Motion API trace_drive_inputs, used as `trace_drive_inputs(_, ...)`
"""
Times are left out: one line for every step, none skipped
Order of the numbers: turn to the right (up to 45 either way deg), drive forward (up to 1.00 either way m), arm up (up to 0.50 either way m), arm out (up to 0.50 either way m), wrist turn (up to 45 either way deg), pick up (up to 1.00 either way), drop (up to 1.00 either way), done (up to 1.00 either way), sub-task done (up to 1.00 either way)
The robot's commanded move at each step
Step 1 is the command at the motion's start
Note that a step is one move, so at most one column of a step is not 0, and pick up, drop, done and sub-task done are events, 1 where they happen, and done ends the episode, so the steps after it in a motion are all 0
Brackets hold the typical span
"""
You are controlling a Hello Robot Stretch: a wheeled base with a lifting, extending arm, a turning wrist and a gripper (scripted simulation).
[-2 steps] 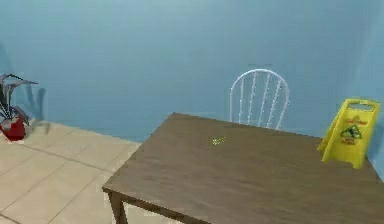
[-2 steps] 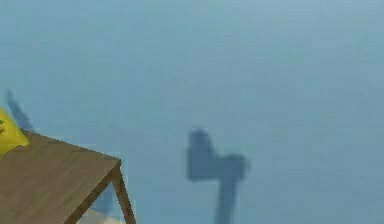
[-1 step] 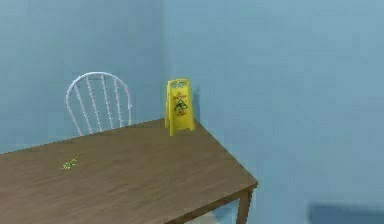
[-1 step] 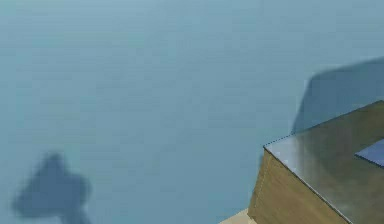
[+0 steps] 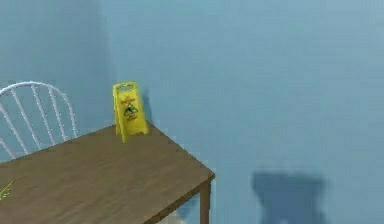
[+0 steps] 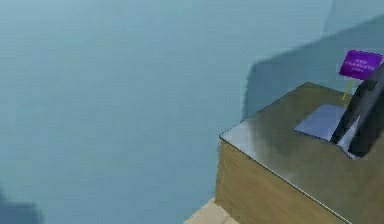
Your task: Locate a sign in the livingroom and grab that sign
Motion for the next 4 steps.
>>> trace_drive_inputs(0.0, 0.35, 0.0, 0.0, 0.0, 0.0, 0.0, 0.0, 0.0)
trace_drive_inputs(-45.0, 0.0, 0.0, 0.0, 0.0, 0.0, 0.0, 0.0, 0.0)
trace_drive_inputs(-45.0, 0.0, 0.0, 0.0, 0.0, 0.0, 0.0, 0.0, 0.0)
trace_drive_inputs(-24.0, 0.0, 0.0, 0.0, 0.0, 0.0, 0.0, 0.0, 0.0)
